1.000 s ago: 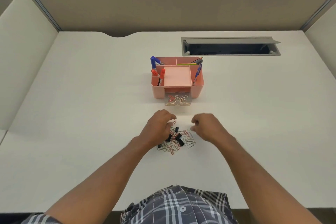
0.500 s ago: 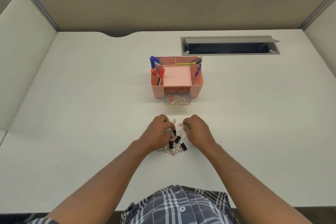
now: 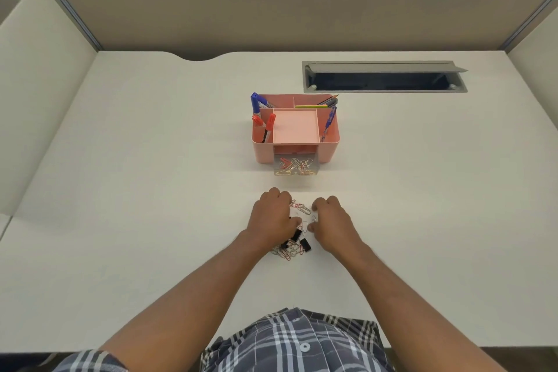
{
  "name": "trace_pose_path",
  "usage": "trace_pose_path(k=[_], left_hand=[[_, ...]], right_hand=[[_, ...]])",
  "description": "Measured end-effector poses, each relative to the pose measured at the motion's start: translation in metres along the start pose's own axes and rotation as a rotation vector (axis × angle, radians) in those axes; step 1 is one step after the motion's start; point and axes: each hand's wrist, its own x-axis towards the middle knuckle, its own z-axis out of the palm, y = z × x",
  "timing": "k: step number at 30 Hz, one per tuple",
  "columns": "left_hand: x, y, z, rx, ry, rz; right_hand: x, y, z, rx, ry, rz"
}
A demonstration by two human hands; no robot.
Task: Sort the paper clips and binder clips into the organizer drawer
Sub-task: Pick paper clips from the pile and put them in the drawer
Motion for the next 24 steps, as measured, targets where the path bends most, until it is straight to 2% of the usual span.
trace_pose_path(k=[8, 13, 24], left_hand=[[0.012, -0.006, -0.005, -0.026, 0.024, -0.021], [0.017, -0.013, -0.007, -0.083, 0.009, -0.064], [0.022, -0.013, -0.011, -0.017, -0.045, 0.001]], right_hand=[[0.022, -0.004, 0.001, 0.177, 0.115, -0.053], [0.023, -0.002, 0.004, 0.113, 0.044, -0.107], [0.029, -0.013, 0.010, 0.019, 0.087, -0.185]])
